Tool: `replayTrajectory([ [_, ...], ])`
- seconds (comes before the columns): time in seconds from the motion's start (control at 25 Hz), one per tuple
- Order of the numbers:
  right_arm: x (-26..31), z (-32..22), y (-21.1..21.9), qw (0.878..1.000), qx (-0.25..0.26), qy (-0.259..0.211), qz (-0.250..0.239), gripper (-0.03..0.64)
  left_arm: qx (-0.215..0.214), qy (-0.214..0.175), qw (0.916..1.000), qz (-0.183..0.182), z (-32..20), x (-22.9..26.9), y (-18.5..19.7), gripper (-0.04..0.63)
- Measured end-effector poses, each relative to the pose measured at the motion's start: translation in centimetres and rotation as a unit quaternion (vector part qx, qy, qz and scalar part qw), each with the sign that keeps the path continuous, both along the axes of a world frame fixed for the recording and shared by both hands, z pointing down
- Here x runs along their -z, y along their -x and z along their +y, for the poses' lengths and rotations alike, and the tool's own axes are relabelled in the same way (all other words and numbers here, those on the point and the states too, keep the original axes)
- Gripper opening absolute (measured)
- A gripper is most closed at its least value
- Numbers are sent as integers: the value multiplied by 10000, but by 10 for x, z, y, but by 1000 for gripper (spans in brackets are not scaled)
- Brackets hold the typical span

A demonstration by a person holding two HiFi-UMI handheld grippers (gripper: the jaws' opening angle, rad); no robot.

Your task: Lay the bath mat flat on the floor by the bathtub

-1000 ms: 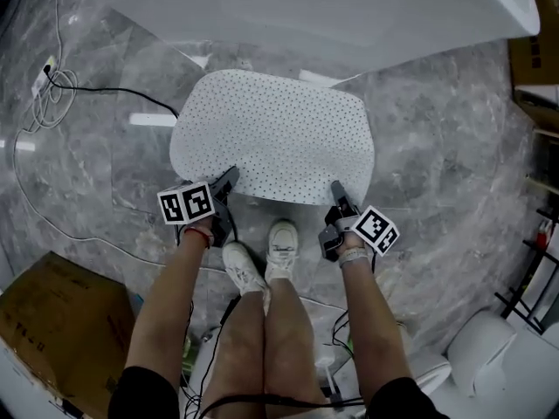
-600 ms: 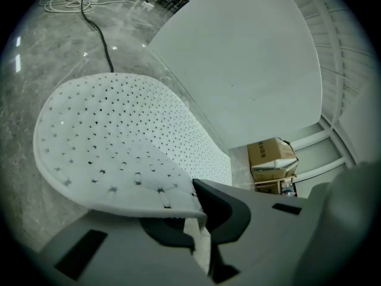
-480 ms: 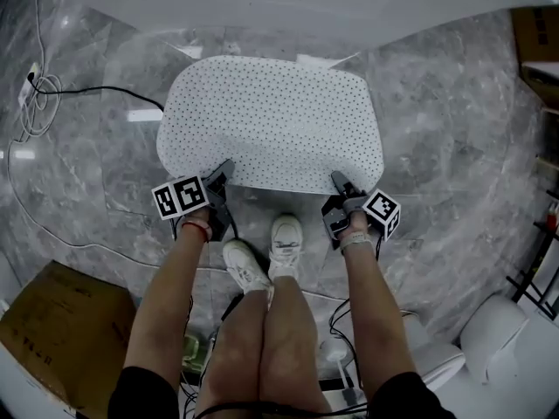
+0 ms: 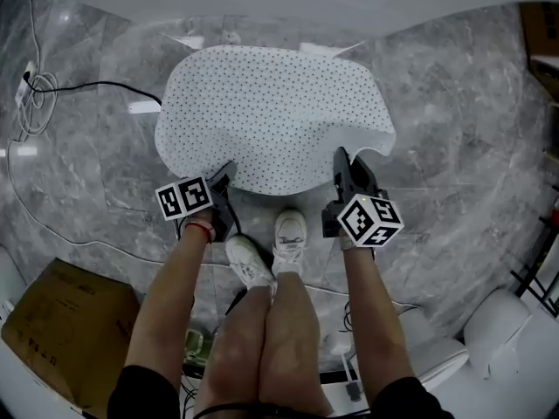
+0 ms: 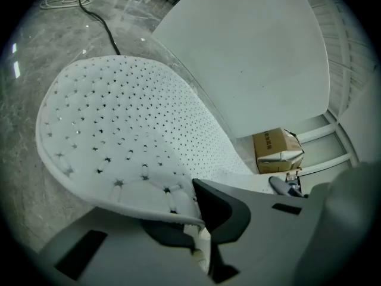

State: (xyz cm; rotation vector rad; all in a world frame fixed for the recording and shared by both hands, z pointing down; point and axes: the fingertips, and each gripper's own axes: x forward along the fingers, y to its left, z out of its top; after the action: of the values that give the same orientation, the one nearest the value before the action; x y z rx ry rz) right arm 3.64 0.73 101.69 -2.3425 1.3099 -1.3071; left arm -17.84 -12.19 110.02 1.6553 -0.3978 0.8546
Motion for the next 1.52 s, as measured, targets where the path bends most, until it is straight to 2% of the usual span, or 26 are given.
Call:
replayTrajectory([
  [0.08, 22, -40, 27, 9938, 998, -256, 423, 31, 44, 13, 10000, -47, 2, -2, 0, 21],
  [0.12, 27, -51, 36, 9905, 1245, -355, 460, 32, 55, 12, 10000, -58, 3, -2, -1, 21],
  [0.2, 28, -54, 39, 9905, 1263, -434, 333, 31, 55, 6, 10000, -70, 3, -2, -4, 21],
  [0.36, 2, -9, 13, 9993, 352, -116, -30, 31, 54, 12, 9999, -112, 1, -5, -4, 21],
  [0.48, -21, 35, -1, 9994, -209, 194, -206, 31, 132, 39, 9998, -174, 4, -10, 1, 21],
  [0.6, -36, 67, -5, 9967, -601, 437, -336, 31, 178, -47, 9993, -313, 11, -17, 9, 21],
  [0.68, -47, 89, -6, 9910, -1043, 582, -611, 32, 256, -65, 9988, -416, 14, -21, 16, 21],
  [0.8, -60, 111, 1, 9839, -1365, 706, -917, 32, 307, -96, 9988, -365, 14, -18, 17, 23],
  [0.92, -67, 119, 5, 9758, -1681, 766, -1174, 32, -238, -675, 9972, -223, 7, -4, 4, 23],
  [1.0, -72, 126, 6, 9659, -2004, 810, -1423, 32, -454, -1018, 9933, -291, 1, 4, 2, 39],
  [1.04, -74, 129, 6, 9614, -2132, 840, -1520, 32, -287, -1069, 9934, -297, -5, 7, 3, 48],
  [1.12, -75, 131, 3, 9563, -2289, 818, -1626, 32, 619, -960, 9933, -188, -21, 11, 10, 81],
  [1.16, -75, 130, 1, 9555, -2314, 782, -1654, 32, 1123, -918, 9893, -160, -31, 12, 16, 104],
  [1.2, -75, 130, 0, 9553, -2308, 771, -1678, 32, 1486, -958, 9841, -194, -41, 12, 23, 94],
  [1.24, -76, 129, -1, 9554, -2281, 798, -1699, 32, 1689, -1058, 9795, -281, -50, 12, 31, 91],
  [1.36, -82, 132, 0, 9524, -2267, 957, -1797, 32, 1949, -1359, 9690, -678, -72, 10, 57, 70],
  [1.4, -85, 133, 2, 9505, -2303, 988, -1840, 32, 1911, -1538, 9663, -783, -79, 13, 64, 71],
  [1.44, -87, 135, 3, 9489, -2333, 1006, -1874, 32, 1692, -1839, 9647, -832, -84, 19, 66, 67],
  [1.48, -89, 136, 6, 9479, -2342, 1020, -1901, 32, 1258, -2256, 9626, -823, -87, 29, 61, 57],
  [1.52, -91, 138, 8, 9475, -2330, 1041, -1925, 32, 675, -2726, 9567, -763, -87, 41, 51, 53],
])
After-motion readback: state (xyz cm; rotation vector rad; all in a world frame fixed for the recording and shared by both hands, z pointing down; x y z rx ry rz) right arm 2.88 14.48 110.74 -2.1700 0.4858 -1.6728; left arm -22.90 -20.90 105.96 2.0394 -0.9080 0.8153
